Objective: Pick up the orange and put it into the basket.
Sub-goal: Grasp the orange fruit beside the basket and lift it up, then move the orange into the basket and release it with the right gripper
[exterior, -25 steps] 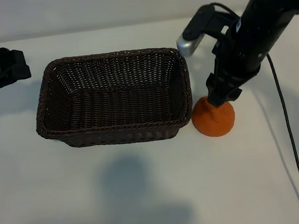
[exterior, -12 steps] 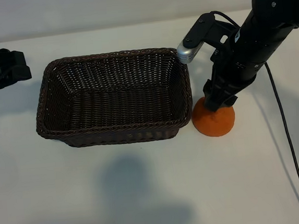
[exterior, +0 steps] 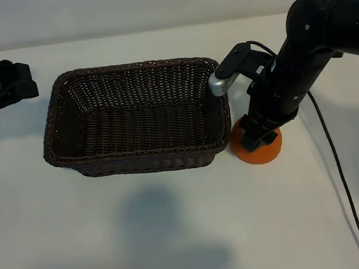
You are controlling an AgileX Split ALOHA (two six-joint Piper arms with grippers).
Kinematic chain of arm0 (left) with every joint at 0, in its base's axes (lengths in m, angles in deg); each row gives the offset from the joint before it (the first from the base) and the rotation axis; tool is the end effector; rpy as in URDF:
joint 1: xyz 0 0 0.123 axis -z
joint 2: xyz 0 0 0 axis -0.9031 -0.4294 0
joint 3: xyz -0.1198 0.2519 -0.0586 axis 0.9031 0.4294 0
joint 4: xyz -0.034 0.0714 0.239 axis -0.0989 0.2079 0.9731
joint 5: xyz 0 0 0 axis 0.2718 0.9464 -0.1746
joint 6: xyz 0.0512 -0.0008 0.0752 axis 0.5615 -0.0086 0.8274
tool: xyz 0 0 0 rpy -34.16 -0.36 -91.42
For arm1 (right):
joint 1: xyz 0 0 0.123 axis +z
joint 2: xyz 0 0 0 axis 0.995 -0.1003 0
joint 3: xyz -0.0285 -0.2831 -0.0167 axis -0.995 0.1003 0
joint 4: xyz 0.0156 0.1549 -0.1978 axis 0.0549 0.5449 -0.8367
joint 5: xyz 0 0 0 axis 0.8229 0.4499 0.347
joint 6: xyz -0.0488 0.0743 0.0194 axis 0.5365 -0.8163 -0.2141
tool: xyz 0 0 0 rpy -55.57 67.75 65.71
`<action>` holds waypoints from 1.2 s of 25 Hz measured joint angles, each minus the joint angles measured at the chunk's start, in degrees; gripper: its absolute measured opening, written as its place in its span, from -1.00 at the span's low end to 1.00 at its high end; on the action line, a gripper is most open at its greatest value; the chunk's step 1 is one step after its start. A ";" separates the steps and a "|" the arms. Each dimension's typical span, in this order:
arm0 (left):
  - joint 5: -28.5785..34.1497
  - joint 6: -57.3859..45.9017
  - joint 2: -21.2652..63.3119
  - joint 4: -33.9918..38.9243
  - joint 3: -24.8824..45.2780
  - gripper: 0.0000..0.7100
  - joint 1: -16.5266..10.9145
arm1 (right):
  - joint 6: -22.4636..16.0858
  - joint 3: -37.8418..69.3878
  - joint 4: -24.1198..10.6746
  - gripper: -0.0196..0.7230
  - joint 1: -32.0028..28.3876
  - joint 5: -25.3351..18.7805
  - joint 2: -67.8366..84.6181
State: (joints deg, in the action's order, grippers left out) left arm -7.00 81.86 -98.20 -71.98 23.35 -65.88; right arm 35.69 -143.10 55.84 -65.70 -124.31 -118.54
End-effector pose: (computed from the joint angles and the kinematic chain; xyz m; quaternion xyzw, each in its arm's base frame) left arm 0.2833 -0.0135 0.2810 -0.0525 0.9354 -0.1277 0.3256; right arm 0.3371 0.1333 0.1784 -0.3549 0.9240 0.1026 0.0987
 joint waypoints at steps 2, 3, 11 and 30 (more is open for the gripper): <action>0.26 0.00 0.00 0.00 0.00 0.67 0.00 | 0.00 0.00 0.72 0.63 0.00 1.06 -0.73; 0.33 0.00 0.00 0.00 0.00 0.67 0.00 | 0.00 0.00 1.02 0.63 0.00 1.66 -1.10; 0.46 0.36 0.00 0.00 0.00 0.67 0.00 | -0.23 0.00 1.44 0.17 0.00 3.65 -2.28; 0.78 0.57 0.00 0.00 0.00 0.66 0.00 | -11.65 0.00 -6.69 -0.82 0.00 4.77 -2.28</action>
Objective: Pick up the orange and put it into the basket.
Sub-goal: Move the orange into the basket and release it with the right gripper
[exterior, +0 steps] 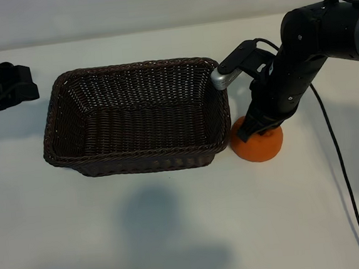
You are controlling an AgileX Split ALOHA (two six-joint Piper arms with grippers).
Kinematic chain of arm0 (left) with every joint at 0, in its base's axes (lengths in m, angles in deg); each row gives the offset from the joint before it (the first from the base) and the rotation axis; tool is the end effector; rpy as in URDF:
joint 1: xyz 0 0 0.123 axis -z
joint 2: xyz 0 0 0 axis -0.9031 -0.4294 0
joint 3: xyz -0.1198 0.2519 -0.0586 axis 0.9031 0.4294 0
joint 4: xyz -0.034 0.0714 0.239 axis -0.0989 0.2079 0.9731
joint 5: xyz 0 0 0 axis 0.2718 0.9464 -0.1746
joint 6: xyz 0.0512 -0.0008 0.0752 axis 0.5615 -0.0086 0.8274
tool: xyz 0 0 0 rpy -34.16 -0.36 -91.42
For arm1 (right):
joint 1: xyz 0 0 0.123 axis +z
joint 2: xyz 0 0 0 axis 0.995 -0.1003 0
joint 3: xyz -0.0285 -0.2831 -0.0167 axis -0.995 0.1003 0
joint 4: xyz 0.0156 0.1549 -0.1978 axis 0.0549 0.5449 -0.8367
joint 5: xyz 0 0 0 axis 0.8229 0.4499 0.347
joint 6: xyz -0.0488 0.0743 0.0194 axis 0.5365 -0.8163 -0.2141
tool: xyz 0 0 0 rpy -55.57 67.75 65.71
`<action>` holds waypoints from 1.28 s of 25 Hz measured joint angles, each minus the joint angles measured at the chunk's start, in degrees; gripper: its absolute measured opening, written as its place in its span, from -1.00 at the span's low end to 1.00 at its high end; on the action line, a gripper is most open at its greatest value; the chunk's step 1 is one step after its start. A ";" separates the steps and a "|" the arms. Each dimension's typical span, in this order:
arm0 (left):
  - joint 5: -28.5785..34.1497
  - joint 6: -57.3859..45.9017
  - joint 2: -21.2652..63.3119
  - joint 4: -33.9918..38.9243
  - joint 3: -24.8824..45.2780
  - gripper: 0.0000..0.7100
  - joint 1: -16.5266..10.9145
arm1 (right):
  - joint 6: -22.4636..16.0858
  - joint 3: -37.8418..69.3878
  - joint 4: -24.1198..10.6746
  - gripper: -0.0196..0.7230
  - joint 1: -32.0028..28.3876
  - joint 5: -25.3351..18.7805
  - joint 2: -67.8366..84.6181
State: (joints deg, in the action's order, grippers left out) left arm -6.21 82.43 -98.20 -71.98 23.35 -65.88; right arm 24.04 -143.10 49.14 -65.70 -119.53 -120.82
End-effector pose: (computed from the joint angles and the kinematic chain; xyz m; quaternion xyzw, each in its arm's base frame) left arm 0.2823 -0.0139 0.2803 -0.0466 0.9377 -0.1275 0.3200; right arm 0.3477 0.1278 0.1637 -0.2899 0.9489 0.0618 0.1085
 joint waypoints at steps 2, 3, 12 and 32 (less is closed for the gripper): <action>0.00 0.00 0.00 0.00 0.00 0.66 0.00 | -0.81 0.00 -0.70 -0.82 0.00 0.00 0.42; 0.00 0.00 0.00 0.00 0.00 0.66 0.00 | -1.20 -0.05 -0.99 -0.82 0.00 -0.06 0.93; 0.00 0.21 0.00 0.00 0.00 0.66 0.00 | -1.98 -0.05 -3.20 -0.82 0.00 -0.40 8.37; 0.05 0.21 0.00 0.00 0.00 0.66 0.00 | -3.33 -11.60 0.90 -0.82 0.05 -4.86 17.44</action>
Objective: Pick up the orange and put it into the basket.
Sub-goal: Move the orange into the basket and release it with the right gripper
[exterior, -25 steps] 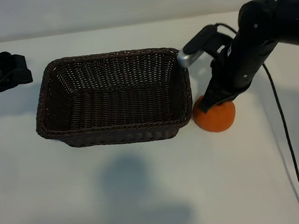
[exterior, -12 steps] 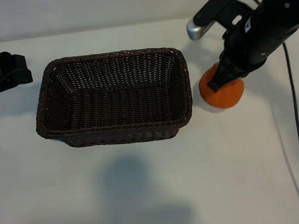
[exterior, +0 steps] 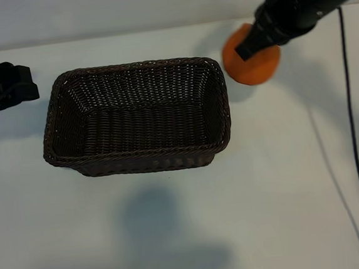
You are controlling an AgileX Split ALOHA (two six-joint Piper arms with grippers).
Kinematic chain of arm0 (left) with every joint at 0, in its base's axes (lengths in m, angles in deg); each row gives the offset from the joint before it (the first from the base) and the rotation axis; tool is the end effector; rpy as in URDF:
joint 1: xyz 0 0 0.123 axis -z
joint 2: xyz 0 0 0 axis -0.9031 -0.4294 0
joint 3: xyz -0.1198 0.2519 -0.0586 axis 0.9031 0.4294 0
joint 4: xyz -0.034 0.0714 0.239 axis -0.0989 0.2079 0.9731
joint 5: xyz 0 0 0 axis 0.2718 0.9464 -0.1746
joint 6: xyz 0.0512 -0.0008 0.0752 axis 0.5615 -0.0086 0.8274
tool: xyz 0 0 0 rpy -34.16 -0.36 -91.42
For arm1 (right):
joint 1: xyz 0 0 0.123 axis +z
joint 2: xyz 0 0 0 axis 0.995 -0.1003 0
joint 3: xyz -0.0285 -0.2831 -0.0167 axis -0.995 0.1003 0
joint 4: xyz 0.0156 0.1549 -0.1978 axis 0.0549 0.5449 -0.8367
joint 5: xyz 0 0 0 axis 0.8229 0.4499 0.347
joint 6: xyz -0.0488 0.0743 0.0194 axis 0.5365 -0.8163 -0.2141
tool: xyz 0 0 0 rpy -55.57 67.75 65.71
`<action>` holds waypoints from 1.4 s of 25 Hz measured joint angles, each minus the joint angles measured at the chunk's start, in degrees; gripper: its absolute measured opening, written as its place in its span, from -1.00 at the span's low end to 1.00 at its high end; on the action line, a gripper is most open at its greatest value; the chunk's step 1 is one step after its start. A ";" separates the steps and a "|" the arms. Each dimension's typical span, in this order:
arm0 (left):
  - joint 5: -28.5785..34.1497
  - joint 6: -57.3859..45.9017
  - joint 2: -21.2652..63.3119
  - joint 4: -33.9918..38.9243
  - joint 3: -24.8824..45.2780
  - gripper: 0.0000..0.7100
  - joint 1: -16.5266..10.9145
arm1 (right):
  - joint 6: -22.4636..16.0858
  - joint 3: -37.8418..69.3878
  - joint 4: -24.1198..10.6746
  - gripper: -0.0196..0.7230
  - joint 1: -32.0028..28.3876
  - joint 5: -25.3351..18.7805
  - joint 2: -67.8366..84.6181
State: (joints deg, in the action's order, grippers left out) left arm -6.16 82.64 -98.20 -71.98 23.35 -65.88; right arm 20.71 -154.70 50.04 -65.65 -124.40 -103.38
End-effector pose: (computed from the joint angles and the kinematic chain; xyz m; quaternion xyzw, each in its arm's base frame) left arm 0.2823 -0.0140 0.2803 -0.0448 0.9379 -0.1270 0.3198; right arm 0.3329 0.1253 0.3295 -0.2656 0.9084 0.0857 0.3115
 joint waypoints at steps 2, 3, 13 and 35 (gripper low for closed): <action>0.00 0.00 0.00 0.00 0.00 0.66 0.00 | 2.87 -0.58 4.44 -0.82 0.53 0.13 0.00; 0.00 0.00 0.00 0.00 0.00 0.66 0.00 | 4.36 -0.60 6.11 -0.82 0.97 0.33 0.00; 0.00 0.00 0.00 0.00 0.00 0.66 0.00 | 9.88 -0.91 9.77 -0.82 10.14 5.94 -4.60; 0.41 0.00 0.00 -0.05 0.00 0.66 0.00 | 17.09 -15.51 15.59 -0.82 16.29 7.44 -28.01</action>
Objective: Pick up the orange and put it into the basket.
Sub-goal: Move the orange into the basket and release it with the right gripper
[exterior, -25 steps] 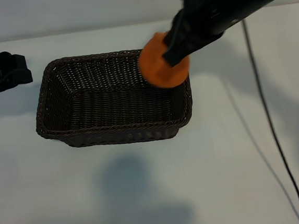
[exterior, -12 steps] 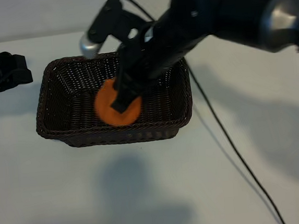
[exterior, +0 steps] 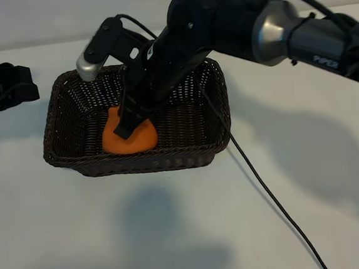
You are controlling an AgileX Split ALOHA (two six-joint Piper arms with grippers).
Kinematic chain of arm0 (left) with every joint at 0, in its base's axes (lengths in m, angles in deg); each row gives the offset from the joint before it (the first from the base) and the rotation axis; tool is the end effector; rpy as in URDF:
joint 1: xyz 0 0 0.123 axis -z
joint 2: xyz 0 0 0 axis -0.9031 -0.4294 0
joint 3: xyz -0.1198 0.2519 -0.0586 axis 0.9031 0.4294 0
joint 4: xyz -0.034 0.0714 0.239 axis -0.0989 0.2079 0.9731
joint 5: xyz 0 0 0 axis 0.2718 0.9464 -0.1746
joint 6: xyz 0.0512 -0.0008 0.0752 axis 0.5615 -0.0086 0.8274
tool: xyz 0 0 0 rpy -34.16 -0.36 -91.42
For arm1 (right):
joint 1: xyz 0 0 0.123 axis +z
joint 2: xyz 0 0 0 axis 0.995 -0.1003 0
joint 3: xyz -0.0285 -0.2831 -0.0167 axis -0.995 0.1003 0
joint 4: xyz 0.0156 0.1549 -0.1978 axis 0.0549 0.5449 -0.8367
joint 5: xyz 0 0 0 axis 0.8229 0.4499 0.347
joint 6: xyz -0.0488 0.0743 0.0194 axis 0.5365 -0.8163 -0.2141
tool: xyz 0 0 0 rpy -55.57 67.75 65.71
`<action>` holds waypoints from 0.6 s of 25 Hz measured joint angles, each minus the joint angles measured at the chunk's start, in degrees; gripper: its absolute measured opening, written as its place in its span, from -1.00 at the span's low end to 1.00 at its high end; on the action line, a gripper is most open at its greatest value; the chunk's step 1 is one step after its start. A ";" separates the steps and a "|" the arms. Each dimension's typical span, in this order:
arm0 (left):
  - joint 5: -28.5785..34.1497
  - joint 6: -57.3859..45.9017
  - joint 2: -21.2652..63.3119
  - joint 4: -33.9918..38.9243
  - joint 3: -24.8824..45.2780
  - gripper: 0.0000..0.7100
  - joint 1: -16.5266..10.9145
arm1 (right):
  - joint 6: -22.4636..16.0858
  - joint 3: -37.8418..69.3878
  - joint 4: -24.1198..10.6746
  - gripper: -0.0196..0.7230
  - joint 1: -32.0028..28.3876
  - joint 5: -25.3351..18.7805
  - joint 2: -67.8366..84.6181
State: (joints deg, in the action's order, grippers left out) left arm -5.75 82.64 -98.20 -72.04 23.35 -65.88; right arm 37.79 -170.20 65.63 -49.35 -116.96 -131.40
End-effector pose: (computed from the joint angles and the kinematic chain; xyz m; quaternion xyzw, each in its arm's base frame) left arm 0.2818 -0.0142 0.2799 -0.0445 0.9388 -0.1281 0.3165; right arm 0.3706 0.2905 0.2190 -0.4381 0.8383 0.1877 0.2646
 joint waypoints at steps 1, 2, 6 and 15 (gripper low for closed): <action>-0.01 0.00 0.00 0.00 0.00 0.66 0.00 | 0.00 -0.17 0.07 -0.82 0.00 0.40 -0.30; 0.05 0.00 0.00 0.00 0.00 0.66 0.00 | 0.06 -0.24 0.28 -0.82 0.00 0.71 -0.62; 0.05 0.00 0.00 0.00 0.00 0.66 0.00 | 0.69 -0.29 0.72 -0.82 0.00 1.50 -0.75; 0.60 0.00 0.00 0.00 0.00 0.66 0.00 | 0.84 -3.82 0.97 -0.82 0.00 0.81 -0.75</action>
State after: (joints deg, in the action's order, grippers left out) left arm -5.15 82.64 -98.20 -72.04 23.35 -65.88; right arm 38.64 -174.02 66.60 -49.35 -116.15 -132.15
